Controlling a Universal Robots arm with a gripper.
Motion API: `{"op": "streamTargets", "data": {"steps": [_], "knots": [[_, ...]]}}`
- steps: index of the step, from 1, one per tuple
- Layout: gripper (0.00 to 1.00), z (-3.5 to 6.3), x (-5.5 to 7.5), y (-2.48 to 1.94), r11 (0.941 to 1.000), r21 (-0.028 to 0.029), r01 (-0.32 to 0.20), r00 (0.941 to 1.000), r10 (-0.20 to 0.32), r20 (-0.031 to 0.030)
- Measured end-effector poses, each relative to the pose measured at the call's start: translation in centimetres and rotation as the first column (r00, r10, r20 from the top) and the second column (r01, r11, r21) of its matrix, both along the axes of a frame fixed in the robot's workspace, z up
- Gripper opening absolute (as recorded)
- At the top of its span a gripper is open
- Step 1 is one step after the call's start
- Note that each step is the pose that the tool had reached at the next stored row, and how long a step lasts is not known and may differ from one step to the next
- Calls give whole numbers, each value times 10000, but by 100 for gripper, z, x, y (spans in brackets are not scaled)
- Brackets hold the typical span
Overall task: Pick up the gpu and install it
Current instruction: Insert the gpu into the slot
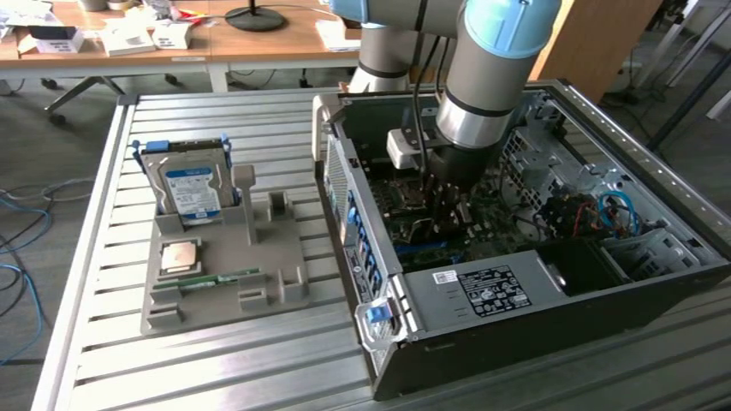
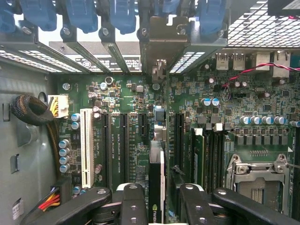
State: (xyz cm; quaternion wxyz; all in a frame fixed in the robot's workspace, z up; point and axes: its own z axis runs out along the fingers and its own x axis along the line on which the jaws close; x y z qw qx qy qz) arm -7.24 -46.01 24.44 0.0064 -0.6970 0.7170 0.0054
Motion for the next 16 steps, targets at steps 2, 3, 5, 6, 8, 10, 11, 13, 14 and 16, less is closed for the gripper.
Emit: {"op": "streamTargets", "data": {"steps": [2,3,5,6,8,10,11,13,14,16], "knots": [[34,20,0,0,10000,1,0,10000,0,-1],[34,32,0,0,10000,0,0,10000,0,-1],[34,61,0,0,10000,0,0,10000,0,-2],[34,78,0,0,10000,1,0,10000,0,-1],[34,120,0,0,10000,0,0,10000,0,-1],[34,167,0,0,10000,1,0,10000,0,-1],[34,189,0,0,10000,1,0,10000,0,0],[34,240,0,0,10000,1,0,10000,0,-1],[34,272,0,0,10000,-1,0,10000,0,-1],[34,337,0,0,10000,1,0,10000,0,0]]}}
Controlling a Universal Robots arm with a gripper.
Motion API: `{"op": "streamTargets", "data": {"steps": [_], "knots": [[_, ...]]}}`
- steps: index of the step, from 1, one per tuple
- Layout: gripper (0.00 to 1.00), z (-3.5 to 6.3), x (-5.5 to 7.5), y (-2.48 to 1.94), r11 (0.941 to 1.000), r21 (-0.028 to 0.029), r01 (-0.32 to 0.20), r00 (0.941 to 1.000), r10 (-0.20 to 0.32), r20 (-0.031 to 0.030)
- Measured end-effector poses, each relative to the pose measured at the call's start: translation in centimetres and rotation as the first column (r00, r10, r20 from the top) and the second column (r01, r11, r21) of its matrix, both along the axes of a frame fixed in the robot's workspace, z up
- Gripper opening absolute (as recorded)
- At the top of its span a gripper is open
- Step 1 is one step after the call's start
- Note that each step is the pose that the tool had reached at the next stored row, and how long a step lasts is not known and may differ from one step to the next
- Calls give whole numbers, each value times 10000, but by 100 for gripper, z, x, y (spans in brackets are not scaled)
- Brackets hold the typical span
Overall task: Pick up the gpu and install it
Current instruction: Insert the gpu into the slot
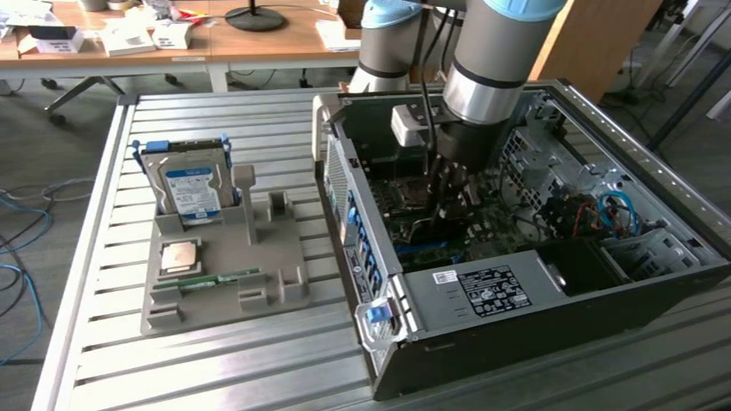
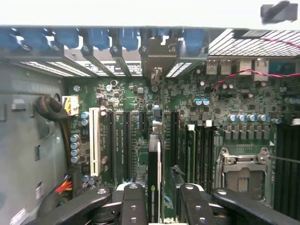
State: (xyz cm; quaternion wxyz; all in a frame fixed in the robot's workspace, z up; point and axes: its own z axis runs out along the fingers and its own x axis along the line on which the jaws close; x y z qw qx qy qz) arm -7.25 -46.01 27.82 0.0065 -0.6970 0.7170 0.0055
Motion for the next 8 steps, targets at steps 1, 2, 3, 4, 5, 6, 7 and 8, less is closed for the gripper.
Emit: {"op": "streamTargets", "data": {"steps": [1,2,3,4,5,6,7,8], "knots": [[34,32,0,0,10000,-1,0,10000,0,-1],[34,63,0,0,10000,0,0,10000,0,0],[34,93,0,0,10000,-1,0,10000,0,0],[34,121,0,0,10000,-1,0,10000,0,1],[34,147,0,0,10000,-2,0,10000,0,1],[34,171,0,0,10000,-1,0,10000,0,1],[34,193,0,0,10000,-1,0,10000,0,1],[34,212,0,0,10000,-1,0,10000,0,1]]}}
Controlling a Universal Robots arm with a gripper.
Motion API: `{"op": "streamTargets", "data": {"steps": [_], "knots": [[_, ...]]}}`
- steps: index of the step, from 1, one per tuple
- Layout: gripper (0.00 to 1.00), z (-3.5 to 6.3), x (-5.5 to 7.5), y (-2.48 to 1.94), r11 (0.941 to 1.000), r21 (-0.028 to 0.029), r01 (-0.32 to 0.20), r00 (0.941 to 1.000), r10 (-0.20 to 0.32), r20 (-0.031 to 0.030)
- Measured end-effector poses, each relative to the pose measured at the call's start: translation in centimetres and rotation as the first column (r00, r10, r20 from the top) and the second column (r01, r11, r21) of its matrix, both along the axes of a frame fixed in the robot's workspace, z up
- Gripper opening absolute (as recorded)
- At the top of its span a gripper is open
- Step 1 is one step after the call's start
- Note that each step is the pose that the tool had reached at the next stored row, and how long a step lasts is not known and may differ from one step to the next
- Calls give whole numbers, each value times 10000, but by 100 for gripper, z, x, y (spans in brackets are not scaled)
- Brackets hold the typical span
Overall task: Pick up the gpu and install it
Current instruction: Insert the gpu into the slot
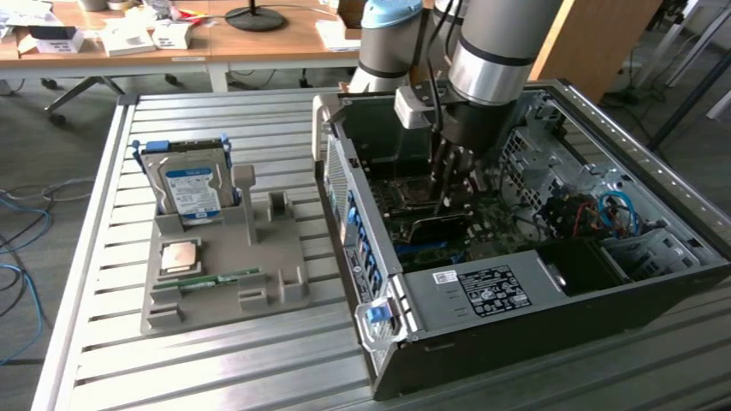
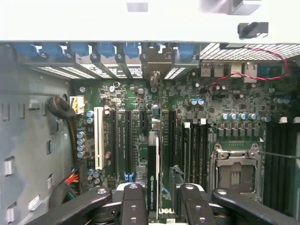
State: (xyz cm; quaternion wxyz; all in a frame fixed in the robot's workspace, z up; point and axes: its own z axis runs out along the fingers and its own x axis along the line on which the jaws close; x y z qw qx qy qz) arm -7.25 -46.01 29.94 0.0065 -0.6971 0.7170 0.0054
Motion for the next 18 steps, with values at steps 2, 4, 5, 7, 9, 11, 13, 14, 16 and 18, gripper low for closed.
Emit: {"op": "streamTargets", "data": {"steps": [2,4,5,7,9,11,13,14,16,18], "knots": [[34,36,0,0,10000,1,0,10000,0,1],[34,79,0,0,10000,0,0,10000,0,0],[34,104,0,0,10000,0,0,10000,0,0],[34,150,0,0,10000,-1,0,10000,0,1],[34,198,0,0,10000,-1,0,10000,0,0],[34,248,0,0,10000,0,0,10000,0,1],[34,300,0,0,10000,0,0,10000,0,1],[34,324,0,0,10000,0,0,10000,0,1],[34,367,0,0,10000,0,0,10000,0,2],[34,401,0,0,10000,0,0,10000,0,3]]}}
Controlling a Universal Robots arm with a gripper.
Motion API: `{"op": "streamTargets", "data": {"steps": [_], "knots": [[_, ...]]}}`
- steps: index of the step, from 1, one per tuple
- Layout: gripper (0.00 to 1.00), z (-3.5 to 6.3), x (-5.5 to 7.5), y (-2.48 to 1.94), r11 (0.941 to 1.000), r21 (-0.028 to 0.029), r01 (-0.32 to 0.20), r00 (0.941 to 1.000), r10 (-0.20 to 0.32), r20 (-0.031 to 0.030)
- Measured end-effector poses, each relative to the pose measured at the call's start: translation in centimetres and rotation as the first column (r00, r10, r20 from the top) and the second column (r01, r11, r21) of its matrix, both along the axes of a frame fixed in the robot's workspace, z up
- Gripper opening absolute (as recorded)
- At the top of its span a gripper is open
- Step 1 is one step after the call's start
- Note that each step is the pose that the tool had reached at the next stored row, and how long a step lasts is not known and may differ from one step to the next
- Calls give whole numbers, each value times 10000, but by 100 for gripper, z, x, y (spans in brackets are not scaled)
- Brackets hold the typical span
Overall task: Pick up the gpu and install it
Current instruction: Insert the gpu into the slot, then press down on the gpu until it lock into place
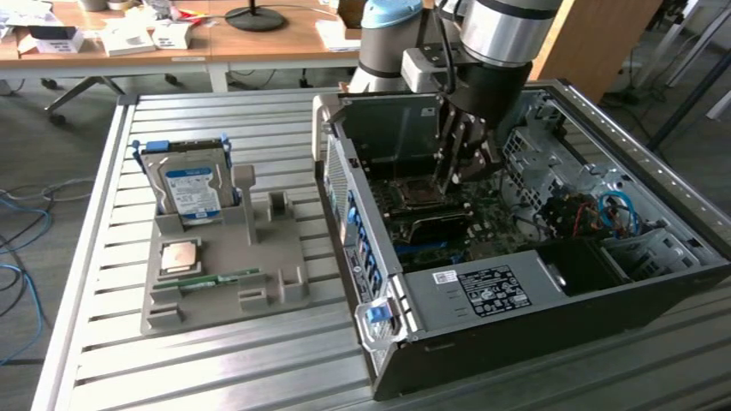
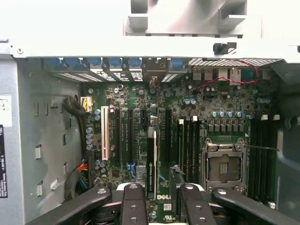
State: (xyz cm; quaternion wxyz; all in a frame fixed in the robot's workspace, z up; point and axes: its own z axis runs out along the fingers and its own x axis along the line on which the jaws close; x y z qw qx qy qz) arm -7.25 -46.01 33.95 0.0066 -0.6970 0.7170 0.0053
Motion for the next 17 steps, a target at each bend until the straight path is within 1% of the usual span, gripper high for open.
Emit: {"op": "streamTargets", "data": {"steps": [1,16,17], "knots": [[34,13,0,0,10000,-1,0,10000,0,0],[34,14,0,0,10000,0,0,10000,0,1],[33,13,0,0,10000,0,-1,10000,1,1]]}}
